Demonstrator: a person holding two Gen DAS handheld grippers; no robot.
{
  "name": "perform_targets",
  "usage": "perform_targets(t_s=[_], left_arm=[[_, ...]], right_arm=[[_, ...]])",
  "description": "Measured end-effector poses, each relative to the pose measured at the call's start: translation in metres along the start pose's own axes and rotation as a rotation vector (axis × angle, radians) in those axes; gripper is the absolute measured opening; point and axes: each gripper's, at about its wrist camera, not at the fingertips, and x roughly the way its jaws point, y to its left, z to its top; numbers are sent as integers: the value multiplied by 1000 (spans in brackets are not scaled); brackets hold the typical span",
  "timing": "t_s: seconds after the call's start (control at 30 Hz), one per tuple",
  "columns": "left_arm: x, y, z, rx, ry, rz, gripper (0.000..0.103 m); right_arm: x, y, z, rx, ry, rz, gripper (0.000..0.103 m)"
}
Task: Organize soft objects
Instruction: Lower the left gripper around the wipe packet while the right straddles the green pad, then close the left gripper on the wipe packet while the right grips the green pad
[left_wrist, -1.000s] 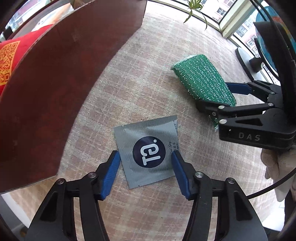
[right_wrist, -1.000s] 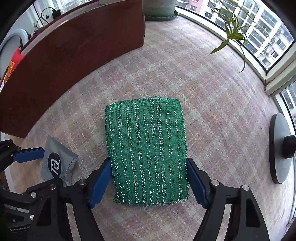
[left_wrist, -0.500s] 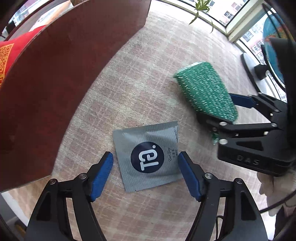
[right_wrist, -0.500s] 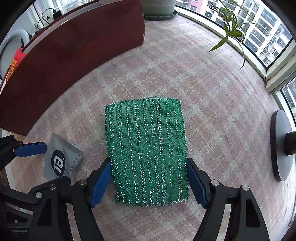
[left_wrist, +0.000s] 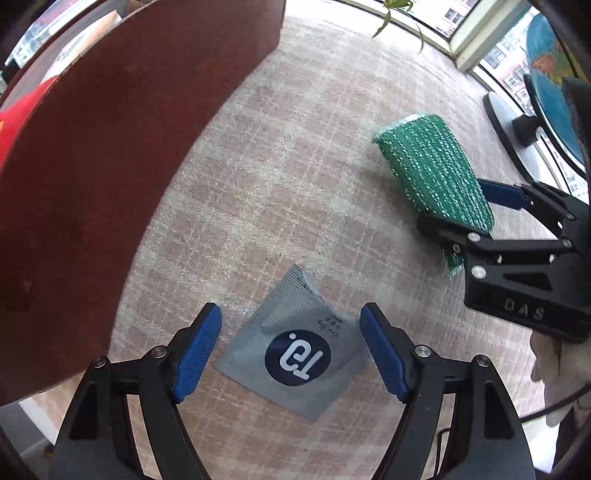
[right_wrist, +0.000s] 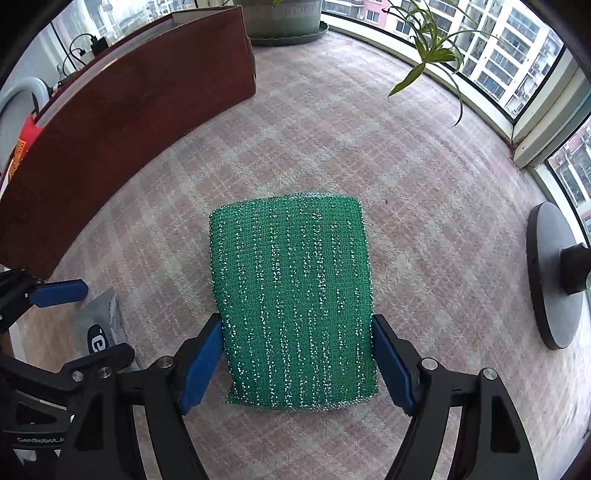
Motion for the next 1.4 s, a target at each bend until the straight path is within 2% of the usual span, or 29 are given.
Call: perform_targets(t_s=[0.43,0.5,0.63,0.67,0.7,0.87,0.93,1.0,1.4], left_arm=[[-9,5,-30,99,-54,17,76],[-11,4,-34,118,-70,30,71],[-15,12,-39,115,-86,8,63],[-18,12,-40,115,-95,8,48],[-19,13,-39,115,-85,-14,40],[-19,9,-40,130,-91,-8,37],[-21,8,-39,134,-85,-26,30],[-20,6,-35,125,-75,-46,13],[-24,-4,-29,113,-78,-89,7]], right_arm=[[9,-7,0,10,4,-2,74],[10,-8,0,14,2,-1,74],[10,-12,-4,25,-2,5,74],[9,-10,-4,26,-2,5,74],[9,-11,-5,26,-3,4,74],[13,-15,-3,30,-5,6,74],[13,-16,-2,33,-6,5,74],[12,-17,-2,35,-7,3,74],[6,-12,-4,35,-19,-19,73]])
